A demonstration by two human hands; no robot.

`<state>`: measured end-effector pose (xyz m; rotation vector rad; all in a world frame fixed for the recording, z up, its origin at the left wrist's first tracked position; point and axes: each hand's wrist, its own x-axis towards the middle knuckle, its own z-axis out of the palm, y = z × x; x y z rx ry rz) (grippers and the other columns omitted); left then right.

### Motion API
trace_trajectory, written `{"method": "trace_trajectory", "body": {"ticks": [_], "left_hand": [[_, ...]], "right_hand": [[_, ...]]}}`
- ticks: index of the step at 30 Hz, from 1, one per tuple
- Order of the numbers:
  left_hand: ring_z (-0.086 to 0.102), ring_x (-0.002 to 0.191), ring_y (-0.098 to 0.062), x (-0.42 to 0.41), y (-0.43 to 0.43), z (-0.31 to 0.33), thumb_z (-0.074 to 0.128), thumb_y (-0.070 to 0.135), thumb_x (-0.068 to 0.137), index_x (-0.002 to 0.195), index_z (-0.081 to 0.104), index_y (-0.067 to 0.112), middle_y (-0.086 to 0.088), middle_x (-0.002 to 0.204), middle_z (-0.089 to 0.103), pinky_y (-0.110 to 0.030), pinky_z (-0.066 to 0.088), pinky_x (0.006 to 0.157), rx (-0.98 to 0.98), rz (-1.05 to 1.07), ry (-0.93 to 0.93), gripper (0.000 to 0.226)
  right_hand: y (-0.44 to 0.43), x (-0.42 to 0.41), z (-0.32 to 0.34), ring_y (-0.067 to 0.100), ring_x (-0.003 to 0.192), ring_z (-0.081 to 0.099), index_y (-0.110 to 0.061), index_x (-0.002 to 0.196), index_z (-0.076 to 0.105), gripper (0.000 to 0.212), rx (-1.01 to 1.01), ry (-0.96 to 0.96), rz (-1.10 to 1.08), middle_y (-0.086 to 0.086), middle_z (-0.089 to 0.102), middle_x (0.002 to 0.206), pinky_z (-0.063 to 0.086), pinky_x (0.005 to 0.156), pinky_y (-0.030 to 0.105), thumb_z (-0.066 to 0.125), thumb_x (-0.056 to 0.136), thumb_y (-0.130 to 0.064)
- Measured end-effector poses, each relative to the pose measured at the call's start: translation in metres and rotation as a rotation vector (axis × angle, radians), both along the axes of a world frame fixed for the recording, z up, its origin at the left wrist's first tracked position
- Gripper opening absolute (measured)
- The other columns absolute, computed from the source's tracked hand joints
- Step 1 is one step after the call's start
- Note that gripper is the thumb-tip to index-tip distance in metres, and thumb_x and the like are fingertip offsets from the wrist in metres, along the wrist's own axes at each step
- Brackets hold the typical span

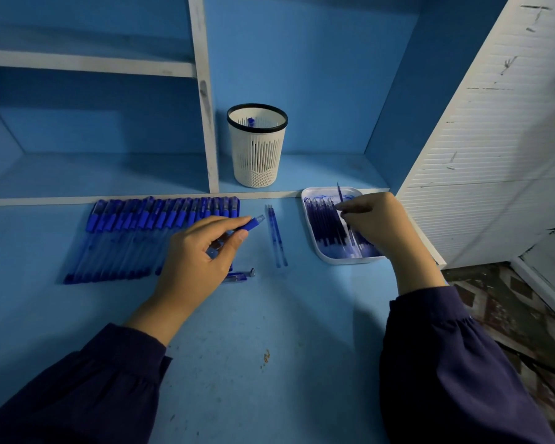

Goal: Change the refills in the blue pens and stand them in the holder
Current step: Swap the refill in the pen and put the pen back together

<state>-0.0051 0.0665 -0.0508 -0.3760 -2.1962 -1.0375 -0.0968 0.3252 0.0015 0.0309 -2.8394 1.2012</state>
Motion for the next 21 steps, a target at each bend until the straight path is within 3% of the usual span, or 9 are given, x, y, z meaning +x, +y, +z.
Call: {"method": "trace_trajectory", "body": {"ticks": [4, 7, 10, 12, 21], "left_hand": [[0.065, 0.079, -0.010, 0.000, -0.001, -0.001, 0.067, 0.018, 0.093, 0.115, 0.072, 0.009, 0.002, 0.095, 0.070, -0.023, 0.055, 0.072, 0.001, -0.014, 0.002, 0.025], [0.066, 0.077, -0.013, -0.001, -0.001, -0.001, 0.064, 0.022, 0.093, 0.115, 0.072, 0.008, 0.002, 0.093, 0.071, -0.028, 0.056, 0.068, 0.025, -0.034, 0.001, 0.027], [0.067, 0.077, -0.012, 0.000, -0.001, -0.001, 0.063, 0.025, 0.094, 0.116, 0.071, 0.010, 0.002, 0.095, 0.071, -0.030, 0.056, 0.067, 0.037, -0.047, 0.003, 0.028], [0.067, 0.077, -0.012, 0.000, -0.001, -0.002, 0.061, 0.027, 0.094, 0.116, 0.071, 0.011, 0.004, 0.097, 0.071, -0.030, 0.056, 0.067, 0.046, -0.051, 0.006, 0.029], [0.066, 0.076, -0.011, -0.001, 0.000, -0.001, 0.063, 0.024, 0.094, 0.115, 0.071, 0.008, 0.007, 0.095, 0.069, -0.029, 0.055, 0.066, 0.044, -0.058, 0.014, 0.027]], "right_hand": [[-0.010, 0.010, 0.004, 0.013, 0.073, 0.060, -0.012, 0.100, 0.075, 0.021, -0.538, -0.086, 0.115, 0.012, 0.071, 0.088, 0.053, 0.074, 0.019, 0.064, 0.087, 0.000], [-0.034, 0.019, 0.004, 0.013, 0.072, 0.062, -0.008, 0.094, 0.071, 0.015, -0.938, -0.148, 0.117, 0.010, 0.070, 0.087, 0.052, 0.072, 0.019, 0.065, 0.086, 0.003], [-0.058, 0.027, 0.001, 0.015, 0.064, 0.057, -0.004, 0.087, 0.064, 0.012, -1.197, -0.149, 0.037, 0.007, 0.066, 0.074, 0.050, 0.068, 0.018, 0.063, 0.085, 0.008], [-0.067, 0.030, -0.004, 0.016, 0.063, 0.054, -0.004, 0.085, 0.062, 0.013, -1.252, -0.126, 0.019, 0.005, 0.064, 0.070, 0.050, 0.066, 0.017, 0.063, 0.085, 0.009], [-0.073, 0.033, -0.009, 0.016, 0.066, 0.057, -0.007, 0.082, 0.064, 0.015, -1.161, -0.077, 0.032, 0.004, 0.065, 0.071, 0.051, 0.066, 0.018, 0.066, 0.083, 0.008]]}}
